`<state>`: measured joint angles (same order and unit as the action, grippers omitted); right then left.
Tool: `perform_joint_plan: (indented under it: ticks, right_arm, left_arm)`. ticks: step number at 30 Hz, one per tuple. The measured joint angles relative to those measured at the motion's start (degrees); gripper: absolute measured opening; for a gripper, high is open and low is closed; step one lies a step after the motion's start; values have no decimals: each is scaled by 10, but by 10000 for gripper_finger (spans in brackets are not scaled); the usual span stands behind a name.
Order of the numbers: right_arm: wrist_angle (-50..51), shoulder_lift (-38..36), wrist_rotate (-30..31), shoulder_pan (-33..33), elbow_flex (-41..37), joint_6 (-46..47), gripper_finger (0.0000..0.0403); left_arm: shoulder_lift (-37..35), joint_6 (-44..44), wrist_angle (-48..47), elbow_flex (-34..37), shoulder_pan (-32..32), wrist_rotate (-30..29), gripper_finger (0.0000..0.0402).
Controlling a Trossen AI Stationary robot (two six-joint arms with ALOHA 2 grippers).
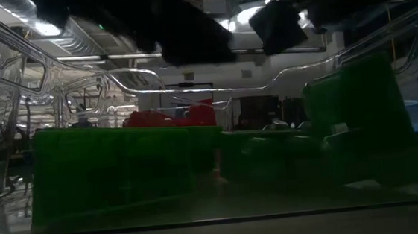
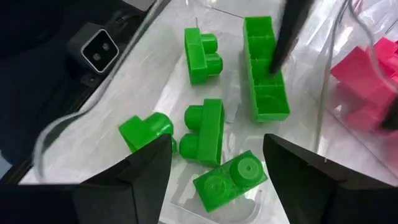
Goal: Sort blocks
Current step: Adjust the top transparent bin
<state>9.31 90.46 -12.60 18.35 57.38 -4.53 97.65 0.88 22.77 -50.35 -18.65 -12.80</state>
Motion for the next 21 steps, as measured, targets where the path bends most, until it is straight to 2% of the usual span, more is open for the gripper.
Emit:
perform_joint_plan:
  ticks: [3, 5, 8, 11, 14, 17, 21]
  right_arm:
    - [69, -6, 8, -1, 44, -19, 253]
    - [124, -6, 40, -8, 80, -45, 253]
    - [186, -6, 128, -25, 124, -86, 253]
    - [194, -6, 216, -57, 134, -110, 253]
    - [186, -5, 265, -106, 135, -107, 253]
    - [175, 8, 268, -159, 131, -80, 253]
    - [146, 36, 231, -222, 130, -45, 253]
  left_arm:
    - [-62, 0, -86, -1, -2, -35, 269]
    - [-102, 3, -154, -1, -2, -69, 269]
    - [-157, 7, -224, 3, -2, -126, 269]
    - [-201, 18, -264, 22, -2, -185, 269]
    - [-243, 31, -267, 70, -1, -231, 269]
    - [-287, 65, -265, 128, 1, -287, 269]
    - [-344, 96, -246, 192, 15, -363, 269]
